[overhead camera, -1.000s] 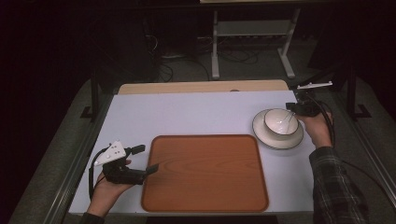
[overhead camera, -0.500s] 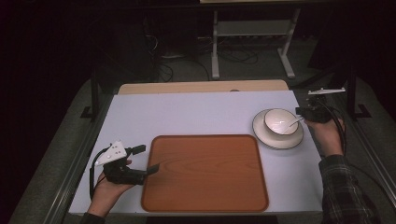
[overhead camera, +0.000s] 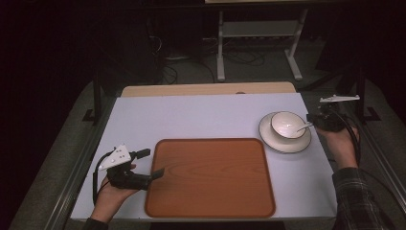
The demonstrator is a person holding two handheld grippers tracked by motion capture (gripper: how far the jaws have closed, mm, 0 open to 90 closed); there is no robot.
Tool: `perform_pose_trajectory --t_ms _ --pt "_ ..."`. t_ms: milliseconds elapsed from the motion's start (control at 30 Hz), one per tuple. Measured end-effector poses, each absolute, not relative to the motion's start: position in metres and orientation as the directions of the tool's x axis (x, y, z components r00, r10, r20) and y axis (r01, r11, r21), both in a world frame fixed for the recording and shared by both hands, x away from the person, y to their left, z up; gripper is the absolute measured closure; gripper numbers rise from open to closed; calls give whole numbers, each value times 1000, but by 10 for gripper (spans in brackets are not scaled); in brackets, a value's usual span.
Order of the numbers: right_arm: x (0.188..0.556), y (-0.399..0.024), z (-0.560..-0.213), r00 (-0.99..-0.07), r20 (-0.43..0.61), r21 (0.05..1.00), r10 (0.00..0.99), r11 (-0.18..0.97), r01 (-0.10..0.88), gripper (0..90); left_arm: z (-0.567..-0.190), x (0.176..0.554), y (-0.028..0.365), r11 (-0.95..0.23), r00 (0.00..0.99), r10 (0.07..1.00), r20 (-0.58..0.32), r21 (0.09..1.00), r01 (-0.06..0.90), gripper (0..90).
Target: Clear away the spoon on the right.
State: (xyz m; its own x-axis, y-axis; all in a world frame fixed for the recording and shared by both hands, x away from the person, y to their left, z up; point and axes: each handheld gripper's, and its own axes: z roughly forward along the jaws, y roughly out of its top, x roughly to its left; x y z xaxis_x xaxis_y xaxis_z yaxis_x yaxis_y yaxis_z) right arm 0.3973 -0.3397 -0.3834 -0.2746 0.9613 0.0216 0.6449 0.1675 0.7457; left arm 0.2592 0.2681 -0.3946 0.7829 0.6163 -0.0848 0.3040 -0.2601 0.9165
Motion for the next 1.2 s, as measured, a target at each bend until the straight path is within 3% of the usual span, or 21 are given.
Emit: perform_pose_trajectory --t_ms 167,267,300,333,467,733,1200 --pt "392 -339 -377 -277 26 771 961 157 618 840 -395 260 268 -260 783 616 -85 916 304 108" --pt "381 -339 -367 -264 45 807 964 121 579 695 -395 260 269 -260 781 618 -86 916 306 108" --pt "381 -339 -367 -264 45 807 964 121 579 695 -395 260 269 -260 781 618 -86 916 306 108" --pt "373 -339 -364 -243 46 826 969 100 555 568 -395 260 269 -262 783 617 -84 916 305 108" --pt "364 -343 -364 -230 79 828 970 64 557 443 -395 259 268 -260 783 616 -87 916 306 108" --pt "360 -351 -384 -197 141 823 970 -5 568 363 -395 260 268 -263 784 614 -86 915 307 108" --pt "372 -348 -410 -202 192 803 960 -36 595 342 -395 259 268 -264 784 615 -85 914 307 108"
